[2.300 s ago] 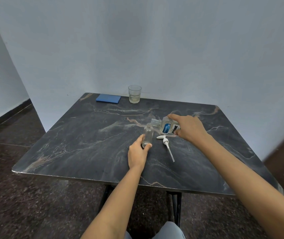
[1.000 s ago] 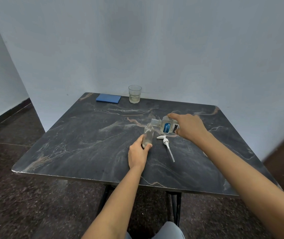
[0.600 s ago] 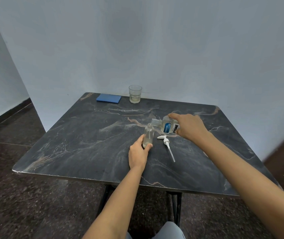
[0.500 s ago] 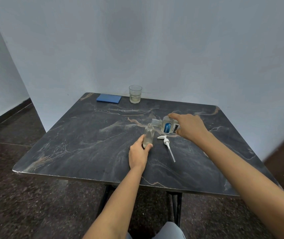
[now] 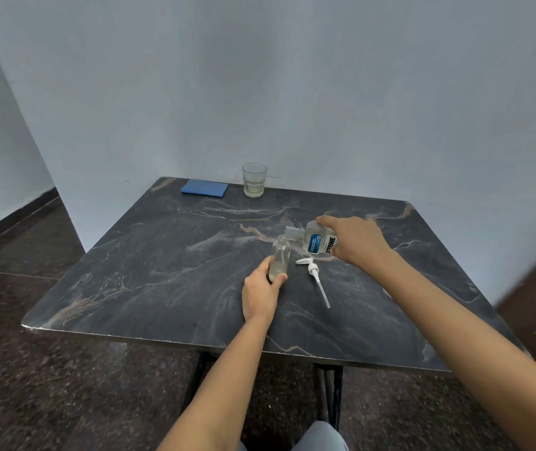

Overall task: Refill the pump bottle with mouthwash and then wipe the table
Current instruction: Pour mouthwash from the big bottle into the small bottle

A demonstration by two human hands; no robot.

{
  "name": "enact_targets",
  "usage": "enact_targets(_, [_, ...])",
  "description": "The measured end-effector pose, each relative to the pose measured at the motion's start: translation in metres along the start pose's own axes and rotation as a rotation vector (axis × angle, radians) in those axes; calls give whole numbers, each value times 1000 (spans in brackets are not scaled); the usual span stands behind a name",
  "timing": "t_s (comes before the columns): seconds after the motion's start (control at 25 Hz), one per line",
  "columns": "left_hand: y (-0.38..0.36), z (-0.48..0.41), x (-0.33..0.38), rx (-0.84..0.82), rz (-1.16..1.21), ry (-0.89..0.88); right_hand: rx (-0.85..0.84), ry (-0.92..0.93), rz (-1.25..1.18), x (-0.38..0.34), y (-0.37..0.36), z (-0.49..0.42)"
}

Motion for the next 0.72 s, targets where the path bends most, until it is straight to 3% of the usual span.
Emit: enact_targets(0.72, [-1, -2, -1, 3, -10, 7, -4, 8, 35, -1, 0, -3])
Point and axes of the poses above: each hand's wrist, its own z-axis away from the middle knuckle, its own y-axis out of the back of the hand, x = y × z, the point moved 2 cm from there along -z, towards the middle knuckle, and after that the axes turned 6 degrees about y, right-handed, at the moved point
